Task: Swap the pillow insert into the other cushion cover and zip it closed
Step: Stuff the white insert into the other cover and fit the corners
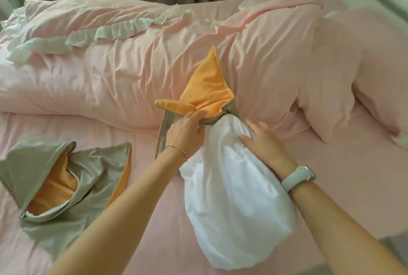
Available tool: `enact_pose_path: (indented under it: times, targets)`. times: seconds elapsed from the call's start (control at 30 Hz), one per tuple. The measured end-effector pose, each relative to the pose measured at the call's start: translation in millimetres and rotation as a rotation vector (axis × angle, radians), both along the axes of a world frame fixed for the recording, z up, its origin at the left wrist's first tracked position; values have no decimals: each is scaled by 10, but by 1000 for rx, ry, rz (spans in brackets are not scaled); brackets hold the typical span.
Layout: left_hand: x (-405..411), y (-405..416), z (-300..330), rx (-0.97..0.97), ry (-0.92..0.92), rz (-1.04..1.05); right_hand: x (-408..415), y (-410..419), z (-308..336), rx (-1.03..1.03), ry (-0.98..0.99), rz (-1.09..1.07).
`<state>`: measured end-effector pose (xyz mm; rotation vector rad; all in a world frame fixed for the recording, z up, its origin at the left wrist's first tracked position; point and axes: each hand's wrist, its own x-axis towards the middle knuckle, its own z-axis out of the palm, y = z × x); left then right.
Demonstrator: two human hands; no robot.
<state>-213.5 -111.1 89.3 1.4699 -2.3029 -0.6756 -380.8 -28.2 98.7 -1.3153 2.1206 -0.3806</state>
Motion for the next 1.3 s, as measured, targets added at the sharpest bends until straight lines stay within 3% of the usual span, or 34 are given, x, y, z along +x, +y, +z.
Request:
enact_pose_path:
  times: [0.1, 0.13, 0.2, 0.27, 0.37, 0.47, 0.57, 0.63, 0.7, 0.8, 0.87, 1.03, 1.17, 1.3]
  targets:
    - [-6, -65, -96, -404, -81, 69, -232, -15, 235, -25, -92, 181]
    - [-6, -126, -106, -407, -129, 97, -262, -51, 335, -6, -170, 222]
    - [-16, -274, -101, -236, -226, 120, -268, -130, 510, 133, -188, 310]
    - [-69, -376, -106, -57, -108, 37, -256, -197, 550, 320, 32, 424]
    - [-243, -407, -170, 115, 326, -126, -111, -171, 377, 353, 478, 536]
    - [-386, -472, -232, 2, 502, -126, -185, -77, 42, 313, 745, 543]
    - [-389, -486, -315, -116, 493, -106, -391, 47, -202, 248, 869, 335]
    - [-345, -397, -430, -111, 368, -131, -393, 146, -379, -2, 809, 308]
    - [-317, -314, -647, -69, 140, -134, -314, 238, -622, -199, 726, 450]
    - [-326, -243, -976, 25, -238, -108, -189, 284, -935, -168, 651, 523]
    - [-381, -228, -1140, 38, -352, -111, -202, 295, -1194, -63, 612, 500]
    - [-484, -121, -1541, -267, -338, -116, -258, 219, -1610, 82, 571, 561]
    - [-412, 64, -1716, -349, -378, -12, -265, -37, -1795, 90, 529, 507]
    - [-363, 134, -1685, -265, -117, 51, -290, 35, -1751, -519, 494, 336]
